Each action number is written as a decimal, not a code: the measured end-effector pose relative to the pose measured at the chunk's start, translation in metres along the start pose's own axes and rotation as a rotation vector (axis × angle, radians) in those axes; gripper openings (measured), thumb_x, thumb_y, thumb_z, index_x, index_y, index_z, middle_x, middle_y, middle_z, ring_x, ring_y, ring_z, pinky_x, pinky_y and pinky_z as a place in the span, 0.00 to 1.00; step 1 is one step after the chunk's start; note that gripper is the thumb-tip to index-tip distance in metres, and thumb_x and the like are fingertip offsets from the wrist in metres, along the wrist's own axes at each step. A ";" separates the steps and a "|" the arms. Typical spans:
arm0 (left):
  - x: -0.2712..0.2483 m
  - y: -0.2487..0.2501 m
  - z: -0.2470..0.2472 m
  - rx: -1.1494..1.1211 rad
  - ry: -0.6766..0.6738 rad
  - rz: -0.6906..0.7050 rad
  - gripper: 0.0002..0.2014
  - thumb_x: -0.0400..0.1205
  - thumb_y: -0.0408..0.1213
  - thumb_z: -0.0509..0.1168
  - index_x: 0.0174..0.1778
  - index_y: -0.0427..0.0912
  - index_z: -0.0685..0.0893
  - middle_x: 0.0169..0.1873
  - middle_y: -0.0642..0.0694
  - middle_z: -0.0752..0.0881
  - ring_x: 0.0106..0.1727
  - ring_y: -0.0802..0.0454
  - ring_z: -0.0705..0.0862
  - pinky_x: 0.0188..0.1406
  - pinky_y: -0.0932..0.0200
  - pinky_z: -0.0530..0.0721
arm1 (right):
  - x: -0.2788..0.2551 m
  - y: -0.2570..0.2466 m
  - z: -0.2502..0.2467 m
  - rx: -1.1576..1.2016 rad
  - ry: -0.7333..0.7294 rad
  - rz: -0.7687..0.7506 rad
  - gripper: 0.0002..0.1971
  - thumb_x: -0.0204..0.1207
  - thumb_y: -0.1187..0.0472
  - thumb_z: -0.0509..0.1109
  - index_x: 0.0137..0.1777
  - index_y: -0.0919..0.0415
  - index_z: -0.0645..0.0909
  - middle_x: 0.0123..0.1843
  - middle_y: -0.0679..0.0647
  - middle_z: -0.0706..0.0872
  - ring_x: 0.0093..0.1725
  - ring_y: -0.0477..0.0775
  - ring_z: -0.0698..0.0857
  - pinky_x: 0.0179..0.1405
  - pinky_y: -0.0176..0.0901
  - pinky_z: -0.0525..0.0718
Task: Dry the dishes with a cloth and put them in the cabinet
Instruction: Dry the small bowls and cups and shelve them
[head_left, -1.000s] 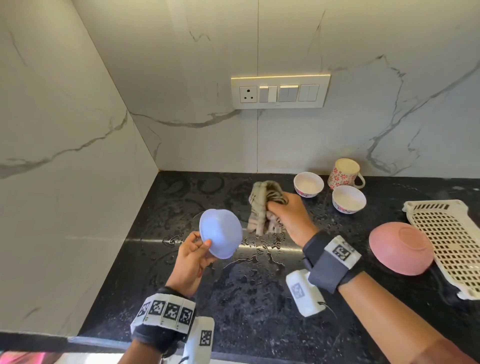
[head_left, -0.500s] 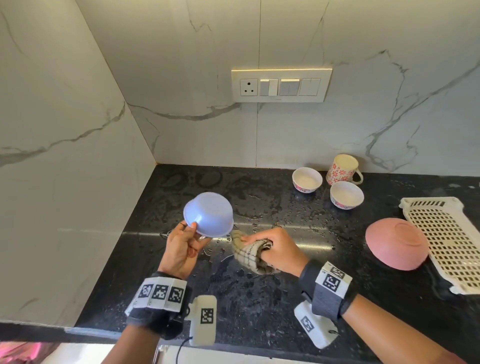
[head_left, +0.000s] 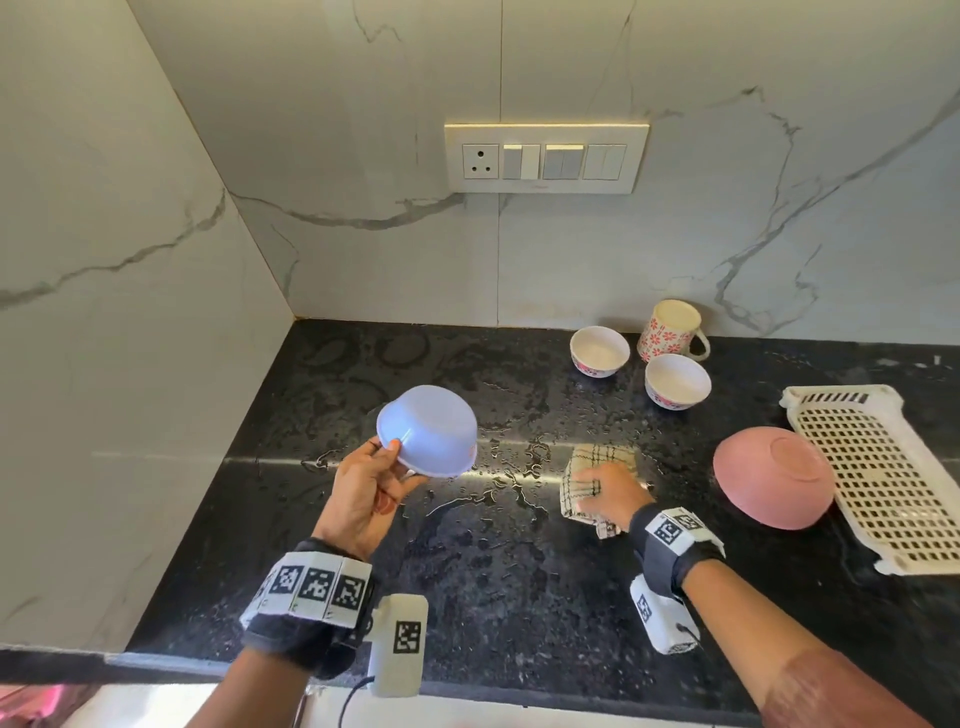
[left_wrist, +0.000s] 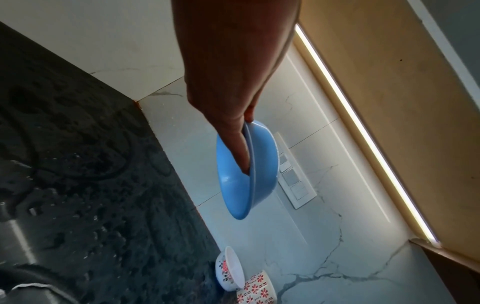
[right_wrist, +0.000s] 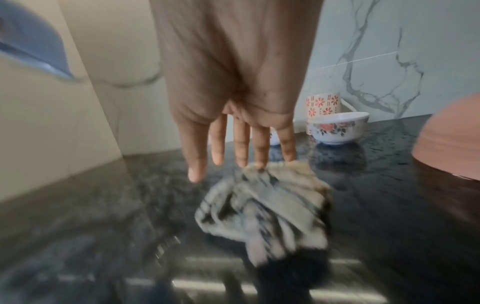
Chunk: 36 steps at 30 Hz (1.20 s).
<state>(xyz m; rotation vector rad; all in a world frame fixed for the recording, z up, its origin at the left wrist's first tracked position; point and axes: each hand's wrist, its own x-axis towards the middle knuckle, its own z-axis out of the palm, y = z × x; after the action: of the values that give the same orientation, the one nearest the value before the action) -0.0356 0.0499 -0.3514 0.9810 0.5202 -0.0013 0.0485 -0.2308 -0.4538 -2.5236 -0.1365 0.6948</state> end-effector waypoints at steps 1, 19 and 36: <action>0.000 0.005 0.002 0.001 0.000 0.008 0.10 0.85 0.27 0.52 0.55 0.34 0.79 0.39 0.42 0.87 0.45 0.48 0.86 0.33 0.55 0.89 | -0.002 -0.013 -0.008 0.085 0.025 -0.052 0.25 0.72 0.63 0.74 0.70 0.60 0.76 0.74 0.58 0.75 0.73 0.55 0.74 0.73 0.44 0.68; -0.050 0.211 0.042 -0.104 -0.331 0.410 0.12 0.83 0.33 0.56 0.55 0.32 0.81 0.49 0.39 0.89 0.49 0.48 0.89 0.44 0.52 0.89 | -0.087 -0.332 -0.172 0.408 0.242 -0.988 0.38 0.59 0.58 0.85 0.69 0.47 0.74 0.65 0.43 0.79 0.62 0.46 0.78 0.55 0.33 0.79; 0.005 0.366 0.040 1.038 0.587 1.497 0.24 0.80 0.45 0.66 0.68 0.34 0.75 0.71 0.37 0.72 0.77 0.42 0.64 0.76 0.36 0.55 | -0.112 -0.503 -0.273 0.371 0.627 -1.072 0.31 0.67 0.51 0.79 0.65 0.61 0.71 0.50 0.46 0.77 0.47 0.48 0.76 0.31 0.23 0.73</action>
<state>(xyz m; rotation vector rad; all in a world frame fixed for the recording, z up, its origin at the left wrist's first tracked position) 0.0703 0.2268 -0.0460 2.2190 0.1590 1.5206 0.1078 0.0538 0.0513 -1.7998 -0.9283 -0.4516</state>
